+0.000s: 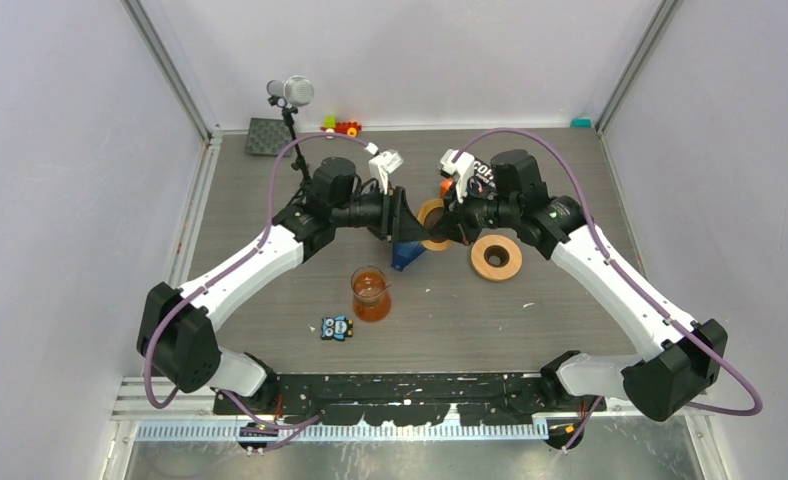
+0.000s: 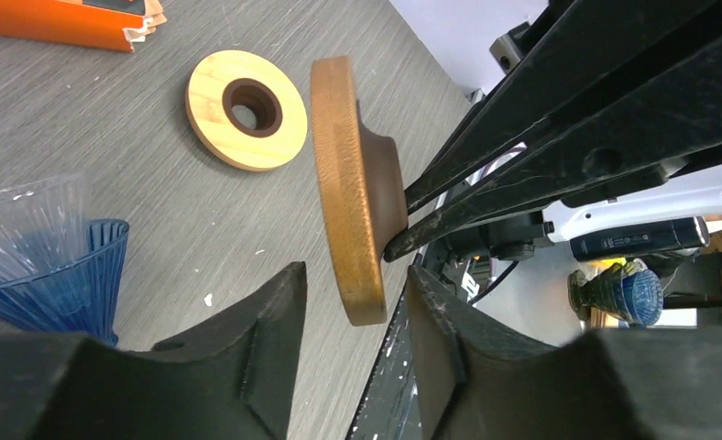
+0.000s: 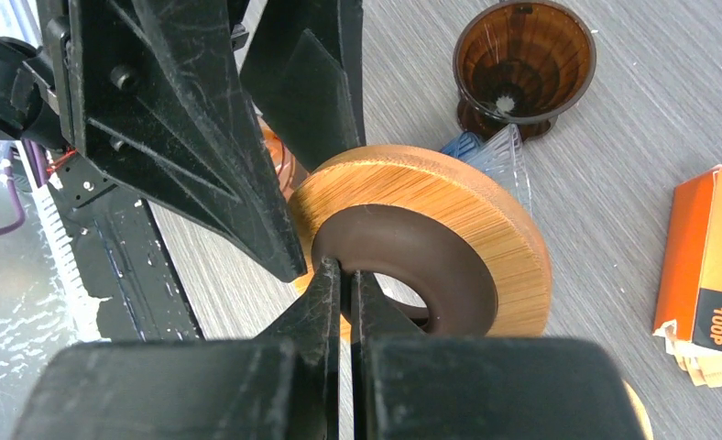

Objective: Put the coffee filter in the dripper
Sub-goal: Pick up the dripper holder from the center of the board, then place the dripper holder onto the coffee server.

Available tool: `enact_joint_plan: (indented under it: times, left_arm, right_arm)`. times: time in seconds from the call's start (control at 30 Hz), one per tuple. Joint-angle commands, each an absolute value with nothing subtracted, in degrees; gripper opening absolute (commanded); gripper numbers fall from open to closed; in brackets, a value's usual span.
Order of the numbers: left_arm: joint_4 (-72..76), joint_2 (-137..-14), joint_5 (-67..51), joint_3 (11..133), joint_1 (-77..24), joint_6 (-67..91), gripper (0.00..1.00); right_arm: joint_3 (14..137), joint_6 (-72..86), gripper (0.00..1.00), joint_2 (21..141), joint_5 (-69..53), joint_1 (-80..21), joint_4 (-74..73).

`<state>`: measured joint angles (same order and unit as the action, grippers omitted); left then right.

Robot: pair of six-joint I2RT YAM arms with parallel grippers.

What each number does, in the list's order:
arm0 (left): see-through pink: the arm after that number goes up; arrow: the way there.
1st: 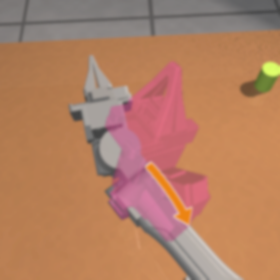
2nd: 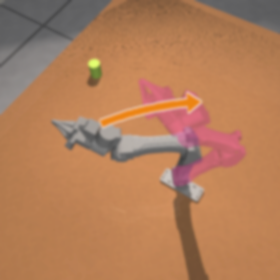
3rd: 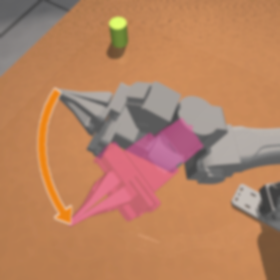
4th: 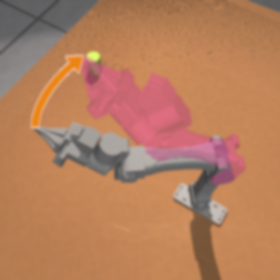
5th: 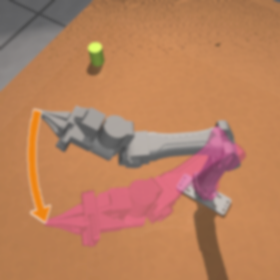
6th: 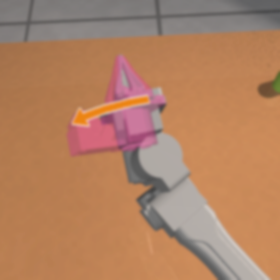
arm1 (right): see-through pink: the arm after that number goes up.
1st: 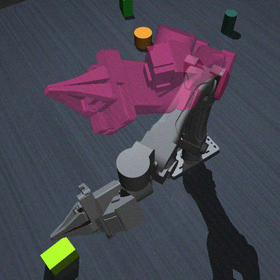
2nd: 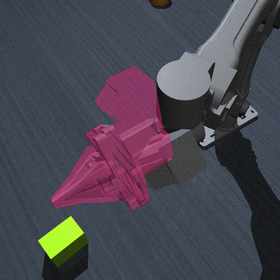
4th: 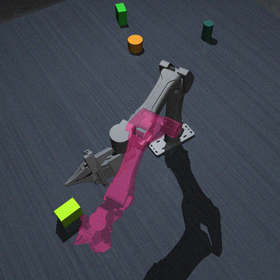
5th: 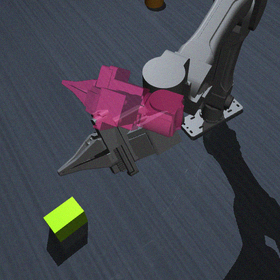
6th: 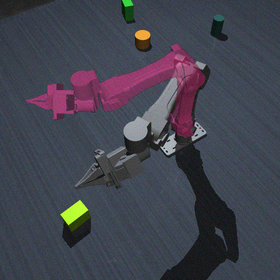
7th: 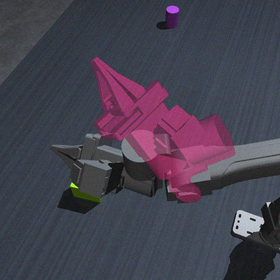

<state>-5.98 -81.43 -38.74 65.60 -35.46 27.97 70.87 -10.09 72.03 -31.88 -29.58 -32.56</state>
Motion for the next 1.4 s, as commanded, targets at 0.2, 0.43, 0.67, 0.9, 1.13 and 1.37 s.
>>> enact_joint_plan:
  times: [0.2,0.43,0.67,0.9,1.13,1.37]
  left_arm:
    - [-0.25,-81.39,-41.61,67.06,-35.72,29.82,0.17]
    - [-3.33,-79.41,-41.38,66.71,-35.69,23.01,0.00]
    - [-15.06,-70.29,-32.19,66.04,-35.80,-3.87,0.00]
    - [-18.13,-63.09,-13.56,64.11,-40.40,-23.52,0.00]
    - [-13.75,-58.36,-1.54,57.90,-43.60,-34.84,0.00]
    - [-8.04,-56.96,5.34,53.09,-46.59,-43.77,0.00]
  right_arm:
    - [70.14,-9.17,0.01,69.69,-31.29,-30.03,-28.39]
    - [70.43,-10.41,0.23,69.31,-30.50,-30.06,-30.84]
    - [69.94,-15.77,0.70,61.90,-25.92,-29.96,-36.58]
    - [73.15,-5.12,0.77,62.82,-21.18,-29.69,-34.85]
    - [78.80,14.06,0.78,70.50,-33.06,-24.42,-31.71]
    - [73.25,31.61,0.80,75.54,-46.40,-20.57,-17.02]
